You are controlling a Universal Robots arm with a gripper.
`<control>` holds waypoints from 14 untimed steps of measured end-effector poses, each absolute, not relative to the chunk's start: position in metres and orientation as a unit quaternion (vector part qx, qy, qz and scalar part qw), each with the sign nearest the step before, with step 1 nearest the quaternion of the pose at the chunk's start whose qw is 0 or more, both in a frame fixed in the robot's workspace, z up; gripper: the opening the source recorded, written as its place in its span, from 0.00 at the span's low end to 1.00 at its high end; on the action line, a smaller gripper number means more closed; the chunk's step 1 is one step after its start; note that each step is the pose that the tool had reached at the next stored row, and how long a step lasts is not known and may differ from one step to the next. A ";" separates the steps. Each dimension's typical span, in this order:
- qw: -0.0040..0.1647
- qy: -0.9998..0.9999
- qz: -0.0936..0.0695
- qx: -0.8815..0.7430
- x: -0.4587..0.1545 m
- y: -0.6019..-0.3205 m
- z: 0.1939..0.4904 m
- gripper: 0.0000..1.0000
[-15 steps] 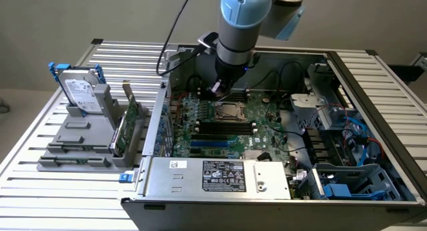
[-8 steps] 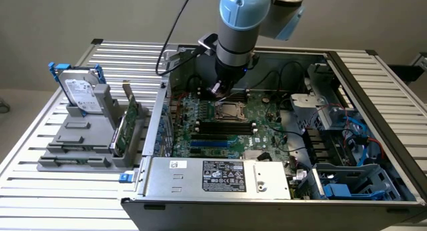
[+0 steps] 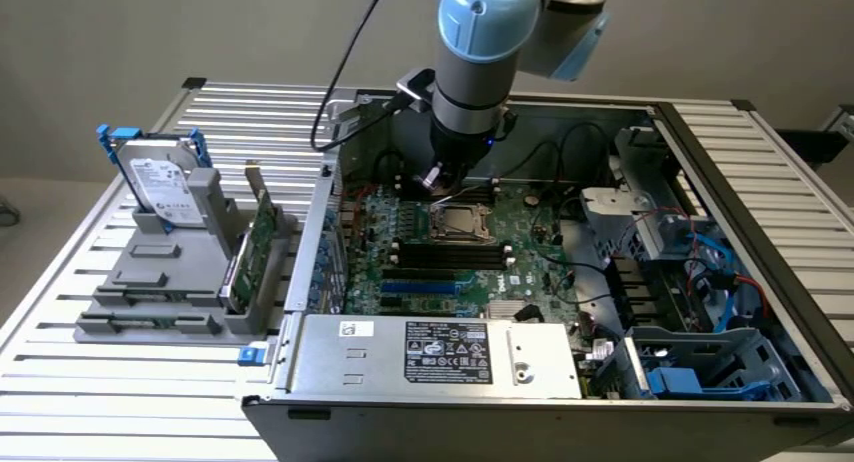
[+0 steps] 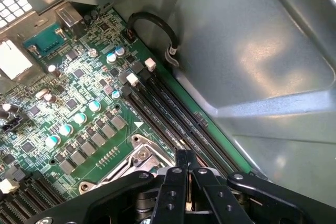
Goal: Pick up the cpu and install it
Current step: 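Install the first cpu locking lever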
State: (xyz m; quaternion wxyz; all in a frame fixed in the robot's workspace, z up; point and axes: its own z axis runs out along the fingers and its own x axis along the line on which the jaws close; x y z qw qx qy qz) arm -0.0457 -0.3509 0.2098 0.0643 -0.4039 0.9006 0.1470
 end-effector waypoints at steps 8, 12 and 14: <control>0.065 0.902 0.146 -0.401 -0.046 -0.350 0.209 0.11; 0.064 0.903 0.146 -0.400 -0.046 -0.350 0.209 0.11; 0.065 0.903 0.146 -0.400 -0.045 -0.350 0.209 0.11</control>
